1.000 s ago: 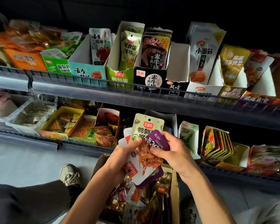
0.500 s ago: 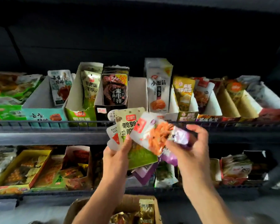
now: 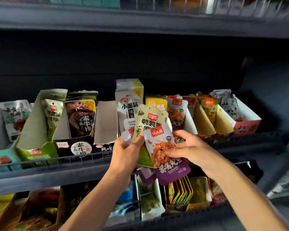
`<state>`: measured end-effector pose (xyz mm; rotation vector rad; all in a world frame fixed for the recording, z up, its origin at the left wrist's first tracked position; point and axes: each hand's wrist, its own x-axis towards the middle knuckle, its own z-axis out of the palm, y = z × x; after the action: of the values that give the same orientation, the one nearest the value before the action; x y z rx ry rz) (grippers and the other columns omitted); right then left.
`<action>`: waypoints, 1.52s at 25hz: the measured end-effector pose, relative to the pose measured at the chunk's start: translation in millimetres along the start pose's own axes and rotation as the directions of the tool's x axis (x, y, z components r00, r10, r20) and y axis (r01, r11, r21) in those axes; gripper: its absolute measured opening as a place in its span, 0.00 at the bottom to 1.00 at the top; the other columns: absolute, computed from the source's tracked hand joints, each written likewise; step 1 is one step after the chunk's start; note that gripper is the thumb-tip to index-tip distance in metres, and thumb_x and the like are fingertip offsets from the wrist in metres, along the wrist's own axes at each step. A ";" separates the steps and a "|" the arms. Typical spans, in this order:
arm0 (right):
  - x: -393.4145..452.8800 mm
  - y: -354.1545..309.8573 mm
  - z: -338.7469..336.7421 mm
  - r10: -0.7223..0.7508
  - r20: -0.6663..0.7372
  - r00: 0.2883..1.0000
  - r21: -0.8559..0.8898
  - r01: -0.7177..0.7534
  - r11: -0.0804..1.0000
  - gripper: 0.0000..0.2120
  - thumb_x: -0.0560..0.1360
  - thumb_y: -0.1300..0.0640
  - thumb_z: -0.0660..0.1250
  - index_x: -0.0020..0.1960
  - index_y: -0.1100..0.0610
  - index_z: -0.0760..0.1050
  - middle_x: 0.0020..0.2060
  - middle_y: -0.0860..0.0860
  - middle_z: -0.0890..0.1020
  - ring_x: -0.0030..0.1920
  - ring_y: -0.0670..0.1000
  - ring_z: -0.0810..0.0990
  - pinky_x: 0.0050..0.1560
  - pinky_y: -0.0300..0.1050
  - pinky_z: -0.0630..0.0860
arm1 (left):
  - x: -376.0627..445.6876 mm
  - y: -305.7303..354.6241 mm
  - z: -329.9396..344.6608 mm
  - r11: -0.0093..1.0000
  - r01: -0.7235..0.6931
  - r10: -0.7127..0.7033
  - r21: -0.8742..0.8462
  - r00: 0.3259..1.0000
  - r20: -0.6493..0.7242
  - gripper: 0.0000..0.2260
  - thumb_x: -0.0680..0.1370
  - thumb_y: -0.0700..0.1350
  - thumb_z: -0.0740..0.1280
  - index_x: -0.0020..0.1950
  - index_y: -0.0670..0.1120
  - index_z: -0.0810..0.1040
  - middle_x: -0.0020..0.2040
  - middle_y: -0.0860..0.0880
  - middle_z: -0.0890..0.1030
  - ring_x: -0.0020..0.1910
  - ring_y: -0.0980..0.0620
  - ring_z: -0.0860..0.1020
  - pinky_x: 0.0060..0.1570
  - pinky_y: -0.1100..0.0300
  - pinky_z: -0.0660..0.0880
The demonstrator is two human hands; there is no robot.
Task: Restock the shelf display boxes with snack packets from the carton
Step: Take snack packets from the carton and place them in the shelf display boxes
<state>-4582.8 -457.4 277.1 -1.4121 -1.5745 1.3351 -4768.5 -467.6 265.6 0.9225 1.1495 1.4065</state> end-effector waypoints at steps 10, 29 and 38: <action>111.6 -2.3 -89.8 -0.223 -0.509 0.831 -0.202 0.136 0.970 0.09 0.71 0.59 0.77 0.48 0.53 0.79 0.45 0.51 0.85 0.42 0.48 0.81 0.45 0.47 0.77 | 40.5 1.9 10.6 0.984 0.090 -0.097 -0.155 0.994 -0.039 0.11 0.75 0.48 0.73 0.53 0.48 0.75 0.39 0.49 0.87 0.39 0.45 0.86 0.46 0.46 0.82; 56.9 -41.8 29.7 -0.278 -0.263 0.924 -0.006 0.286 0.958 0.10 0.75 0.55 0.73 0.54 0.53 0.76 0.39 0.45 0.85 0.28 0.36 0.79 0.26 0.29 0.69 | 28.1 -1.6 -12.2 0.996 -0.001 0.000 -0.087 1.000 -0.014 0.10 0.77 0.47 0.70 0.55 0.44 0.80 0.46 0.45 0.87 0.44 0.45 0.86 0.44 0.50 0.83; 54.2 -70.6 82.9 -0.150 -0.144 0.978 0.227 0.180 0.957 0.10 0.72 0.64 0.74 0.51 0.58 0.76 0.31 0.50 0.83 0.23 0.49 0.73 0.20 0.39 0.65 | -0.3 25.6 -96.3 0.992 -0.008 -0.004 -0.129 0.996 -0.094 0.06 0.81 0.47 0.64 0.50 0.48 0.79 0.41 0.48 0.87 0.37 0.50 0.85 0.42 0.52 0.80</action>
<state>-4694.0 -421.4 310.7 -1.1671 -1.3669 1.2633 -4866.9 -483.1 267.1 0.7729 1.1124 1.5208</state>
